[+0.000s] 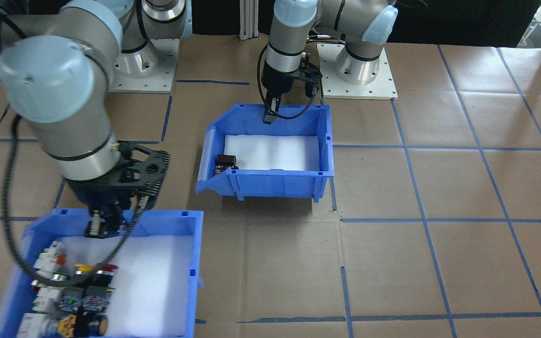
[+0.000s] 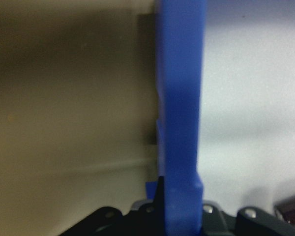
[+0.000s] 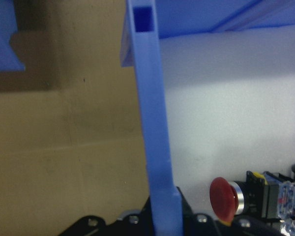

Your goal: Place battery box in front

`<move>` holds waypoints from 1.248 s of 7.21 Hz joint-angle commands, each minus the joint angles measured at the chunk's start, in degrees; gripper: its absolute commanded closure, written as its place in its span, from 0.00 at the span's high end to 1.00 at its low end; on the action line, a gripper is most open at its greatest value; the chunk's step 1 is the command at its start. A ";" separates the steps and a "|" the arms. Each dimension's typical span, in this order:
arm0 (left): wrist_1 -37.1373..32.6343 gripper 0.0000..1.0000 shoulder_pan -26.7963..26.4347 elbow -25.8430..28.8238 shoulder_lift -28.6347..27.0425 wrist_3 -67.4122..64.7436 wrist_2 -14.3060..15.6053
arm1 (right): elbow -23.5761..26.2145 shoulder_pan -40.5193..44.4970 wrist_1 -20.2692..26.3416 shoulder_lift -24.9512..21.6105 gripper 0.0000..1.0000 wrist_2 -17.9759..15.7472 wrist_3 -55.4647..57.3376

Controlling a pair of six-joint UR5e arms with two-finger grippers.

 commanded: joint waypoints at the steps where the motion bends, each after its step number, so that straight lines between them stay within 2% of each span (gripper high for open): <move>1: -1.09 0.00 5.79 8.38 -5.84 6.52 -1.67 | 4.78 -9.04 0.00 -4.08 0.00 0.17 -10.47; 3: -2.15 0.00 5.01 22.27 -18.48 5.32 -2.03 | 12.68 -15.12 -0.45 -9.43 0.00 1.31 -17.09; 4: -1.72 0.00 4.56 26.94 -23.15 3.05 -3.86 | 16.64 -16.01 -0.62 -11.98 0.00 2.18 -17.55; 5: -1.54 0.00 4.47 31.08 -27.03 1.03 -7.36 | 20.77 -16.37 -1.58 -14.79 0.00 2.28 -17.64; 7: -1.45 0.00 1.94 37.16 -32.05 -1.01 -7.40 | 28.94 -16.55 -6.48 -19.80 0.00 2.19 -17.82; 8: -1.36 0.00 1.23 40.05 -34.77 -3.45 -7.57 | 32.46 -17.25 -6.77 -23.40 0.00 2.19 -17.82; 9: -1.36 0.04 0.87 40.69 -35.41 -3.82 -7.31 | 34.76 -17.95 -6.86 -25.26 0.00 2.28 -19.73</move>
